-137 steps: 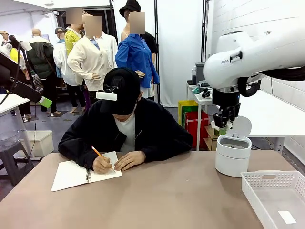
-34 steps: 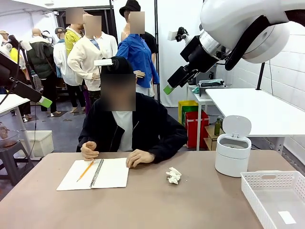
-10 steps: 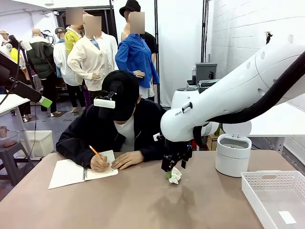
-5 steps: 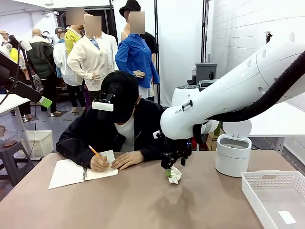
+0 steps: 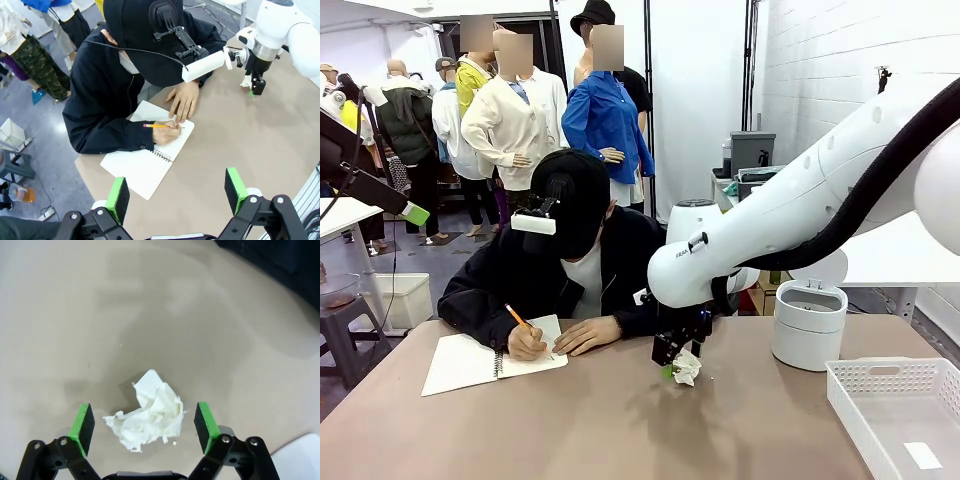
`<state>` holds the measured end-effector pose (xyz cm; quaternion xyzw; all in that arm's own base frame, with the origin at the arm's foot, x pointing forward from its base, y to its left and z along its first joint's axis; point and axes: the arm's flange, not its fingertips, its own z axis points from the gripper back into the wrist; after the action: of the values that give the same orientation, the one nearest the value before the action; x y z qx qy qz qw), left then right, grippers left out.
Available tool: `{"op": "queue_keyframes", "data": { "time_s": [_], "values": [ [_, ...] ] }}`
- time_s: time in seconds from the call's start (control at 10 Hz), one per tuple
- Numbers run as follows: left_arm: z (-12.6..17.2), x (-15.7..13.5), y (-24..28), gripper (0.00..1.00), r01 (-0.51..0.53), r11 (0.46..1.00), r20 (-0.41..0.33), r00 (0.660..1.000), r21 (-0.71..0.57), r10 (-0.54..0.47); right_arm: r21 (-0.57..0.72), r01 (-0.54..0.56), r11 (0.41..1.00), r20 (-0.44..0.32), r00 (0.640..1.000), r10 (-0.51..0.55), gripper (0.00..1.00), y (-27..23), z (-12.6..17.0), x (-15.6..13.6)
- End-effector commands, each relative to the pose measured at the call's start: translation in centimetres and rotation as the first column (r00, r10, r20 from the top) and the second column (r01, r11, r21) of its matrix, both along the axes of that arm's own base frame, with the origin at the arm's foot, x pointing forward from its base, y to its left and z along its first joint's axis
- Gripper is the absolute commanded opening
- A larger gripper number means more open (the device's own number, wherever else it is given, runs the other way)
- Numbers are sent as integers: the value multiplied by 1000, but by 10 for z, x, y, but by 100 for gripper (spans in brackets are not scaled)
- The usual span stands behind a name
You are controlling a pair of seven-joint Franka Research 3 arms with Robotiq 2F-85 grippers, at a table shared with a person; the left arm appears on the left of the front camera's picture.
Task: Sort the paper based on its condition.
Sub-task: If a person hands you a paper, place it in the Organizing basket , and if it's crumpled, put it in the Trash can.
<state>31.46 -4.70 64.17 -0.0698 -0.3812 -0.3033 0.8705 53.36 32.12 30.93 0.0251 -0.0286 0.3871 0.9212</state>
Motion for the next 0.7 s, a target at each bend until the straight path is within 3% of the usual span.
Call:
{"op": "queue_keyframes", "data": {
  "time_s": [0.0, 0.4, 0.6],
  "values": [
    [0, 1, -1, 100, 0, 1000, 9, 1000, -11, 0, -47, 23, 999, 35, 999, -21, 100, 5, -4, 7],
    [0, 1, -1, 100, 0, 1000, 9, 1000, -11, 0, -33, 37, 999, -15, 999, -37, 100, 4, -13, 6],
    [0, 1, -1, 100, 0, 1000, 9, 1000, -11, 0, -26, 3, 1000, 4, 1000, -3, 100, 0, -9, 4]
  ]
}}
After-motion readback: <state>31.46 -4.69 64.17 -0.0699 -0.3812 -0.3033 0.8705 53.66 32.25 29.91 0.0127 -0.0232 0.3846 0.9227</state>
